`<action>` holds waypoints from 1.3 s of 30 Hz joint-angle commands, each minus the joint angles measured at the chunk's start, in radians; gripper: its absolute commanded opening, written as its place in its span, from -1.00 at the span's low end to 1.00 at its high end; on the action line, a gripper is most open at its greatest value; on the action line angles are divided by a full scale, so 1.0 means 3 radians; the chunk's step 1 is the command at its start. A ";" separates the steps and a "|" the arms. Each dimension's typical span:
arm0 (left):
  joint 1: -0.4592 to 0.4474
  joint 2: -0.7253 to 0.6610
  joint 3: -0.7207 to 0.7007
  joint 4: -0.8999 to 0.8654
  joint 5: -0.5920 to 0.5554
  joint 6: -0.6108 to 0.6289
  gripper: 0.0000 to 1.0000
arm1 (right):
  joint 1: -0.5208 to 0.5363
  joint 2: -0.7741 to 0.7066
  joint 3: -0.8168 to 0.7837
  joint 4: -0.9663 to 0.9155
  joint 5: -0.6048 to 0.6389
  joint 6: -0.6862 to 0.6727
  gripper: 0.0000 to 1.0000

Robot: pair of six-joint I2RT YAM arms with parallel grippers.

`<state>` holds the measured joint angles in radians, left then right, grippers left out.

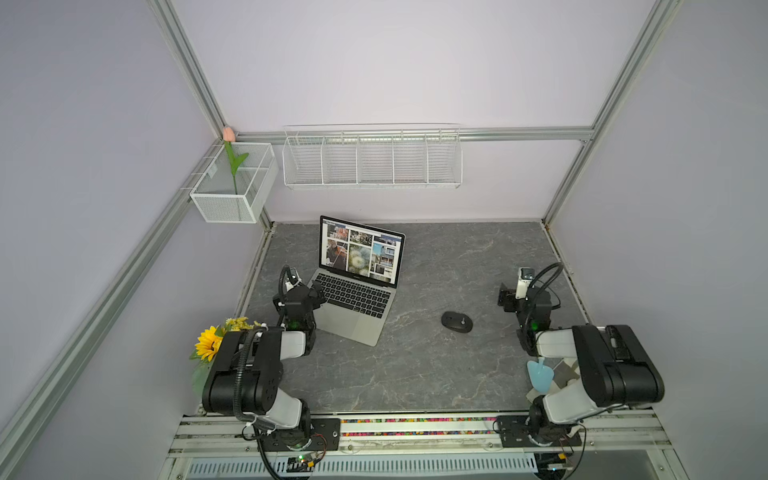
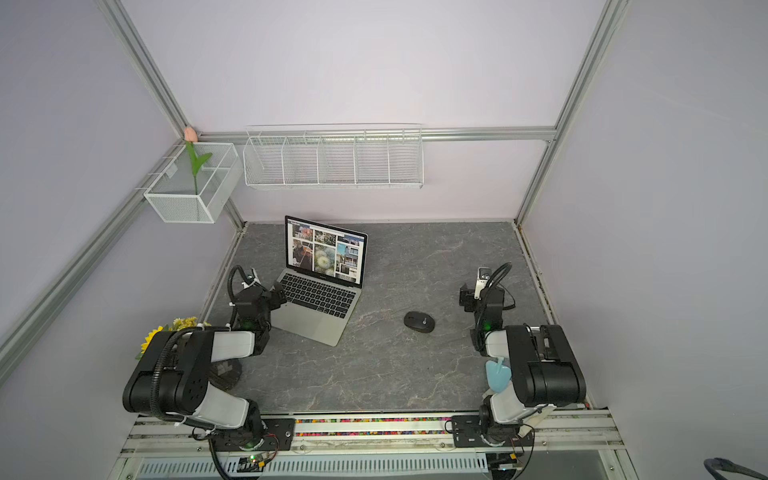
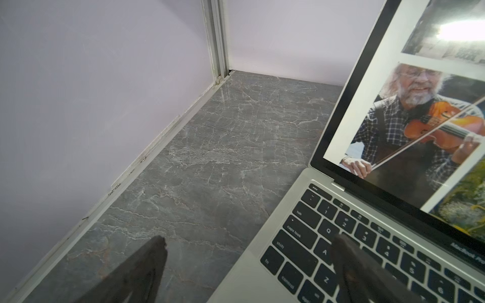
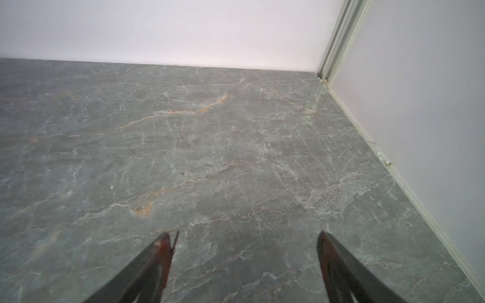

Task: Insert the wireless mouse receiver into the laptop
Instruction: Pick up the mouse from the center of the board.

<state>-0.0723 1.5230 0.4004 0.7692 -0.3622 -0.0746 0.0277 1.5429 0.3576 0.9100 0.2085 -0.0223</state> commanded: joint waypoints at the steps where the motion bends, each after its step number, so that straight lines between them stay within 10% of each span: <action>1: 0.0003 -0.0041 0.0076 0.0038 -0.0004 -0.0011 0.98 | -0.0013 0.0001 0.0033 0.0045 -0.0030 0.0003 0.78; 31: 0.0006 -0.0095 0.0062 0.0088 0.0025 0.0045 0.98 | 0.0000 -0.0144 -0.0013 0.0051 -0.0076 -0.0037 0.78; 39: -0.0089 -0.0926 0.0373 -0.0983 0.0190 0.0032 0.98 | 0.0033 -0.1126 0.0375 -0.1429 -0.0339 0.0025 0.77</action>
<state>-0.0856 1.3060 0.4885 0.5591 -0.3161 -0.0525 0.0292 1.2716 0.4004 0.6830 0.1650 -0.0257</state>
